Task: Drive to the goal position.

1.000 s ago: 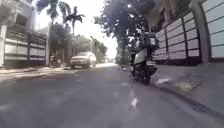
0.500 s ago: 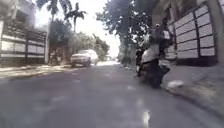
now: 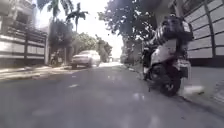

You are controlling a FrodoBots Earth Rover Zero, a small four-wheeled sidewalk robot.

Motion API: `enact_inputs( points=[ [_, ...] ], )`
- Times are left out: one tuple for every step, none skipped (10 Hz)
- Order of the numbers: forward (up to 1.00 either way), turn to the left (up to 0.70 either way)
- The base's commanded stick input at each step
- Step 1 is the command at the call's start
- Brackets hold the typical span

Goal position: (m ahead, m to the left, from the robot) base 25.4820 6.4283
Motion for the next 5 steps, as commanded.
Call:
enact_inputs(
  points=[
    [1.0, 0.0],
    [1.0, 0.0],
    [1.0, 0.0],
    [1.0, 0.0],
    [1.0, 0.0]
  ],
)
